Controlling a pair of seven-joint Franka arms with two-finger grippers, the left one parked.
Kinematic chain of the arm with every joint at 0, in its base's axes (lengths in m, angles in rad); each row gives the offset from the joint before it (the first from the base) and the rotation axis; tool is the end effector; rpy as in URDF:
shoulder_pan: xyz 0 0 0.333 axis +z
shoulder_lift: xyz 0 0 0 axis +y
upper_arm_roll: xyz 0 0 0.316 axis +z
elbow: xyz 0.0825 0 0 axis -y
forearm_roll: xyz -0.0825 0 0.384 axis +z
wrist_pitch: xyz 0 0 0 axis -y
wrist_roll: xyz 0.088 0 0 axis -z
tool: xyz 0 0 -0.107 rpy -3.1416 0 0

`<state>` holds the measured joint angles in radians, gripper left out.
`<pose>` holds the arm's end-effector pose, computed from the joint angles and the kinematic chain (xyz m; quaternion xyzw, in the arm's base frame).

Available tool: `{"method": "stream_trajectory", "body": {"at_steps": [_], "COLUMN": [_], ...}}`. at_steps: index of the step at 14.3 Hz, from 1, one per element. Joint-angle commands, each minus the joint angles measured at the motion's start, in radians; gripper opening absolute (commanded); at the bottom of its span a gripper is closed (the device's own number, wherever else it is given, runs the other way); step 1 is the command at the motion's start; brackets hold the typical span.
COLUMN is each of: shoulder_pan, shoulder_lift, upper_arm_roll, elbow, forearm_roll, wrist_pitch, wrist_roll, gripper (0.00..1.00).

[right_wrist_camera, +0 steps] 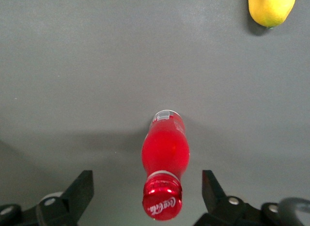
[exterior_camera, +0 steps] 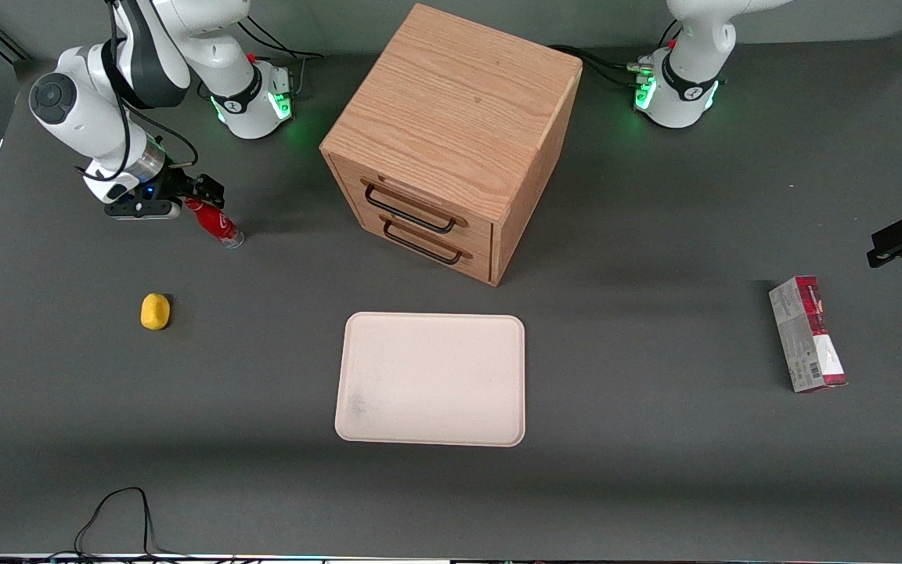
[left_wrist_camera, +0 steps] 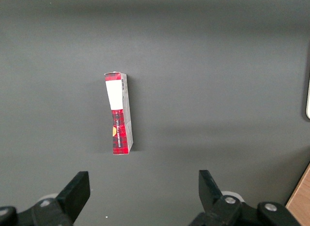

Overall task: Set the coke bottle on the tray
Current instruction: 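Close the right gripper around the red bottle's body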

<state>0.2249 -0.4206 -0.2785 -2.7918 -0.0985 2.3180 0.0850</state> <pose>0.3548 -0.0112 0.3203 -0.9990 0.0212 0.0323 0.0203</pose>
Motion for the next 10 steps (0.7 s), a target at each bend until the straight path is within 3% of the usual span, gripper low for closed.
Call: {"method": "stream_trajectory", "body": {"at_steps": [1, 3, 7, 9, 10], "shoulder_pan": [-0.001, 0.001, 0.001, -0.001, 0.001], "shoulder_lift": [0.008, 0.009, 0.025, 0.031, 0.036], "upper_arm_roll": [-0.002, -0.005, -0.010, -0.010, -0.010], "elbow": [-0.023, -0.025, -0.023, -0.023, -0.022], "forearm_roll": [-0.010, -0.010, -0.010, -0.010, -0.010], "wrist_pitch": [0.041, 0.044, 0.044, 0.044, 0.044], "wrist_roll": [-0.021, -0.021, -0.021, -0.021, -0.021], "gripper": [0.88, 0.71, 0.20, 0.02, 0.00]}}
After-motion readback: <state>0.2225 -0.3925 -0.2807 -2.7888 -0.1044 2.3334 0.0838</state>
